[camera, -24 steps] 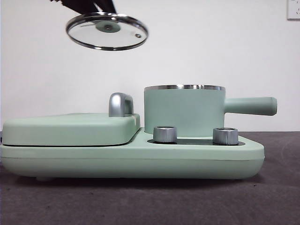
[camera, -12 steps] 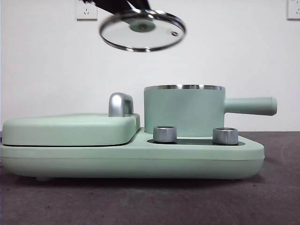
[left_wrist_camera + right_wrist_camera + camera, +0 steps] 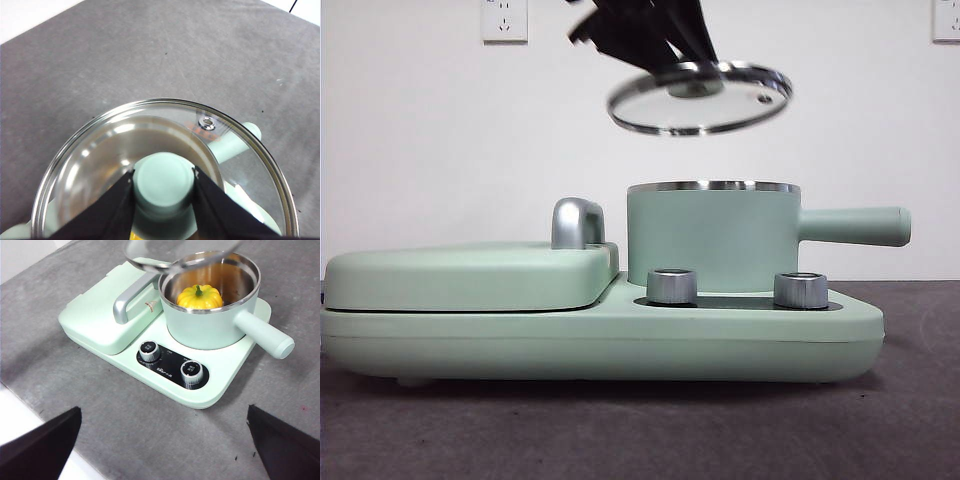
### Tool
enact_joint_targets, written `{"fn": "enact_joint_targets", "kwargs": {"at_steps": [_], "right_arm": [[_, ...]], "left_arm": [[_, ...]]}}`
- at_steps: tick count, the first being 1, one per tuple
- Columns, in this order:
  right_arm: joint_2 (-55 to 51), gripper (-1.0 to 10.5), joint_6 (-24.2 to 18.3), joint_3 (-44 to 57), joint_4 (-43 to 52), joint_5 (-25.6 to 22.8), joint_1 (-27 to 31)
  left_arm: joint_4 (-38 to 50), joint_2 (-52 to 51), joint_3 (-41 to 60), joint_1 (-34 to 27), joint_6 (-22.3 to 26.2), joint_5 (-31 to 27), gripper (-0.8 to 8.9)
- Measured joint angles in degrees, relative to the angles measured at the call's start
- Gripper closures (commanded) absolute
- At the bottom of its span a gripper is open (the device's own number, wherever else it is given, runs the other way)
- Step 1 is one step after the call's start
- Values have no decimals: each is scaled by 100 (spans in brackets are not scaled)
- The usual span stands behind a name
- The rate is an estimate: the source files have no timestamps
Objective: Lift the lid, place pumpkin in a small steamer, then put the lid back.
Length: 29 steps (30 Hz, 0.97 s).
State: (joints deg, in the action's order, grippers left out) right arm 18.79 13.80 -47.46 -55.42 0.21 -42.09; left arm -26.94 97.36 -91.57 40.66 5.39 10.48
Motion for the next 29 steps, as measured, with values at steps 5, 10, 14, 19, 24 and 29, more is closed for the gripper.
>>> {"fn": "enact_joint_targets", "kwargs": {"at_steps": [5,10,14,19,24,29], "right_arm": [[0,401,111,0,2,-2,0],[0,401,168,0,0,0,0],[0,401,177,0,2,0,0],[0,401,278,0,0,0,0],[0,401,302,0,2,0,0],[0,401,302,0,0,0,0]], "left_arm": [[195,391,0,13,245,-13,732],[369,503,0,7,350,-24,732],[450,529,-2,-2,402,-24,732],[444,785,-2,-4,426,-24,732],[455,826,-2,-31,466,-24,733],[492,857,-2,-35,520,-68,733]]}}
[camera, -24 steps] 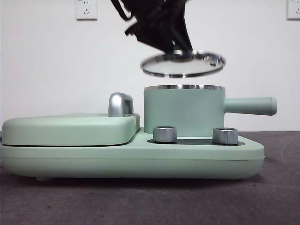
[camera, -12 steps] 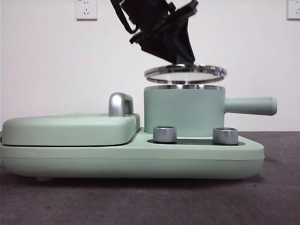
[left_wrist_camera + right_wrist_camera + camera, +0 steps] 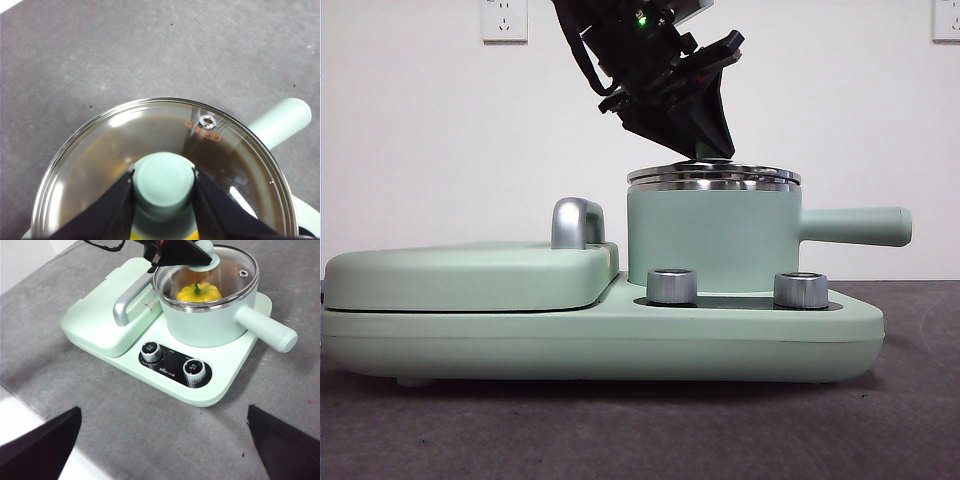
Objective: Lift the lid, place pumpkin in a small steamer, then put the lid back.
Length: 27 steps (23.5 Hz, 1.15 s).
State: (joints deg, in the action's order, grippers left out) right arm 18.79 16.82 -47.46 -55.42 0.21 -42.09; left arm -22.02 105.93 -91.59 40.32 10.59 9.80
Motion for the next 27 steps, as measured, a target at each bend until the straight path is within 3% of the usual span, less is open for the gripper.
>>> {"fn": "enact_joint_targets", "kwargs": {"at_steps": [7,10,17,18,21,23,27], "right_arm": [[0,401,4,0,0,-2,0],[0,401,20,0,2,-2,0],[0,401,125,0,2,-2,0],[0,401,136,0,0,0,0],[0,401,149,0,2,-2,0],[0,401,149,0,0,-2,0],[0,401,149,0,0,-2,0]], "left_arm": [[4,7,-2,0,297,-2,734],[-7,15,-2,0,297,-2,794],[-7,22,-7,0,295,0,772],[-7,22,-7,0,295,-2,729],[-13,28,-26,0,227,-2,368],[-166,42,-249,0,79,0,227],[-1456,42,-1320,-4,-164,-2,219]]}}
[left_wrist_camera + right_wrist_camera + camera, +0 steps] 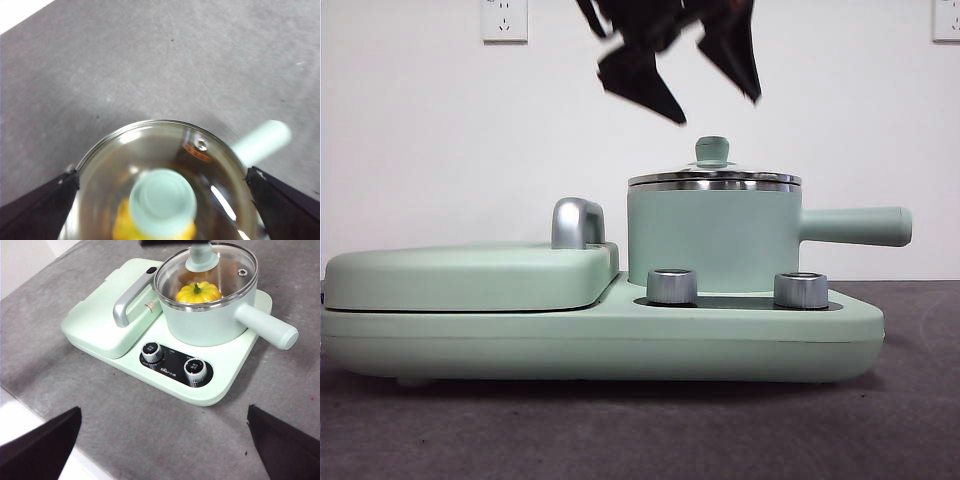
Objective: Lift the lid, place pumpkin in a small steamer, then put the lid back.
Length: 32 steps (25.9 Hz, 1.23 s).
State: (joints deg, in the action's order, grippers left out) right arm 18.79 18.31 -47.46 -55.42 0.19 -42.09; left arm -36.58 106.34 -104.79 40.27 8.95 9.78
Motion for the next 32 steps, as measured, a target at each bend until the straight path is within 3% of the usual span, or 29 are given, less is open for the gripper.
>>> {"fn": "enact_joint_targets", "kwargs": {"at_steps": [4,6,11,21,29,32], "right_arm": [[0,401,0,0,2,0,0],[0,401,0,0,0,2,0],[0,401,-2,0,2,2,0],[0,401,0,0,2,9,0],[0,401,-2,0,2,417,0],[0,401,-2,0,2,549,0]], "left_arm": [[-1878,-240,-833,-2,-155,166,220],[-2369,-588,-833,-2,-262,459,220],[-3292,-1578,-828,-2,-302,514,220],[-3254,-4280,1692,-2,-435,516,220],[-2629,-6592,3853,-2,-1029,496,220],[-2288,-7486,4513,-2,-1425,205,220]]}}
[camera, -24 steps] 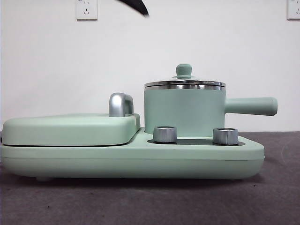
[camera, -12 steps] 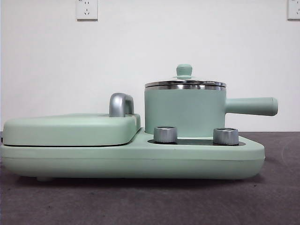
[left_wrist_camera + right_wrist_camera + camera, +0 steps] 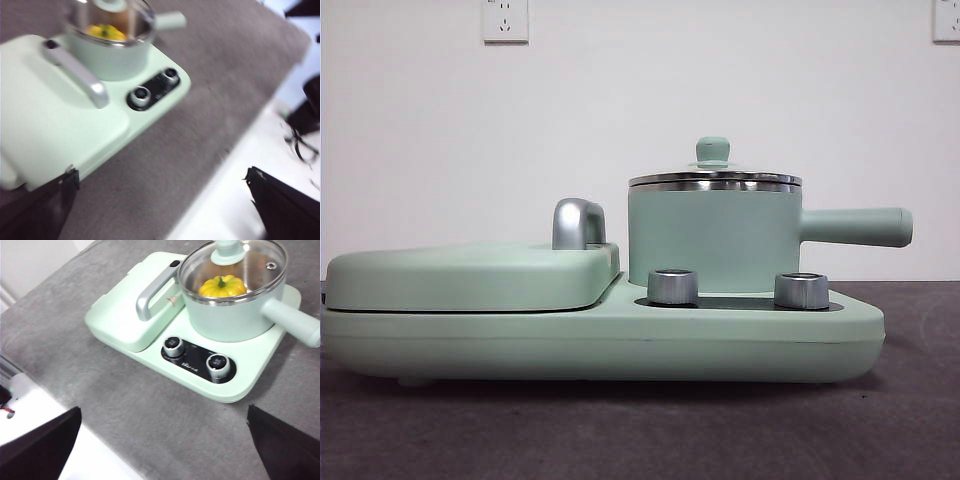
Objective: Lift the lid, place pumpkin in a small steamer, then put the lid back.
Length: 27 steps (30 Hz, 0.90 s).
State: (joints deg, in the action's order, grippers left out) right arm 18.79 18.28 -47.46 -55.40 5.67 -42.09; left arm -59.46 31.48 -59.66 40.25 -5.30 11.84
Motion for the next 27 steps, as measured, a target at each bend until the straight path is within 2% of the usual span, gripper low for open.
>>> {"fn": "enact_joint_targets", "kwargs": {"at_steps": [4,6,8,10,11,12,13,14,27], "right_arm": [[0,402,-26,0,33,162,0],[0,402,-46,0,103,232,0],[0,404,-46,0,184,297,0],[0,451,-46,0,271,323,0],[0,565,-46,0,299,334,0],[0,767,-46,0,306,334,0],[0,942,-48,0,299,339,0],[0,920,-46,0,295,339,0],[0,930,-50,0,295,334,0]], "left_arm": [[122,-857,538,-2,-538,-608,225],[74,-1128,667,-7,-745,-890,257],[61,-1276,686,-9,-866,-1064,339],[87,-1349,686,-9,-940,-1108,476],[90,-1353,686,-9,-955,-1119,595],[90,-1351,686,-9,-960,-1132,756],[90,-1349,686,-9,-966,-1137,815],[90,-1349,686,-9,-979,-1143,793],[87,-1349,686,-9,-1040,-1150,794]]}}
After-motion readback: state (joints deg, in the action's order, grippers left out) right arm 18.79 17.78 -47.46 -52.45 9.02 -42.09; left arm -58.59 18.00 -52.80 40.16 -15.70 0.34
